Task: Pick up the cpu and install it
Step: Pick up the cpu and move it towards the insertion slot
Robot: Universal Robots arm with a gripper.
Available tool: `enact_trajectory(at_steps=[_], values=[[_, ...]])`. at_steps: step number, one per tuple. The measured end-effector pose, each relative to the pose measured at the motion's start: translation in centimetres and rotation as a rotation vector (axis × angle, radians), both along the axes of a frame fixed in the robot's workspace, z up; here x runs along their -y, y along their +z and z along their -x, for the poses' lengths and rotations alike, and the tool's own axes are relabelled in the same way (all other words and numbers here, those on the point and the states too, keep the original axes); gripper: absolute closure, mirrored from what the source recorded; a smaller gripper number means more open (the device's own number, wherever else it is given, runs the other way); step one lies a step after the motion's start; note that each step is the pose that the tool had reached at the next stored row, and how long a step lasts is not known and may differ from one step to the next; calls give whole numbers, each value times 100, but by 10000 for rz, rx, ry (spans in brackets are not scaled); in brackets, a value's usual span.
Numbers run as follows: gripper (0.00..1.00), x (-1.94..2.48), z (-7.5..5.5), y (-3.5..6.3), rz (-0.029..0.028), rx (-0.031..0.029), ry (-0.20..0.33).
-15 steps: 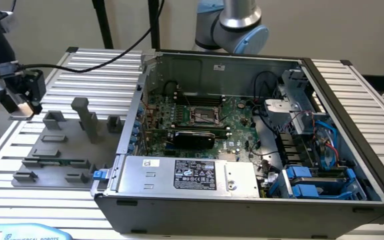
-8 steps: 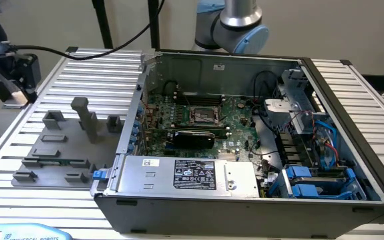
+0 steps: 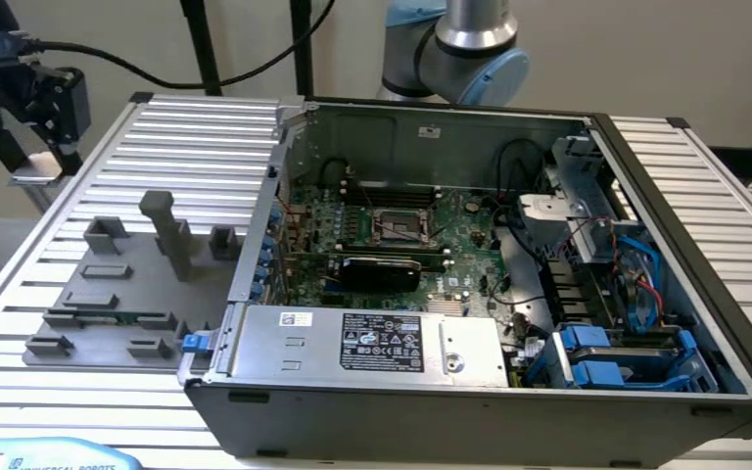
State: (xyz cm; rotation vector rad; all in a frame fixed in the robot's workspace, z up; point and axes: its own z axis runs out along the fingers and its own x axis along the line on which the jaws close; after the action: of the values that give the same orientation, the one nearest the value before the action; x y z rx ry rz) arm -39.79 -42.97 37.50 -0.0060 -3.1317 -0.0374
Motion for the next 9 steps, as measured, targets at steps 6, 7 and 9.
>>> enact_trajectory(at_steps=[6,7,9], values=[[45,0,-275,239,-11,-62,1],[45,0,-324,276,-14,-76,1],[45,0,-414,341,-19,-101,2]])
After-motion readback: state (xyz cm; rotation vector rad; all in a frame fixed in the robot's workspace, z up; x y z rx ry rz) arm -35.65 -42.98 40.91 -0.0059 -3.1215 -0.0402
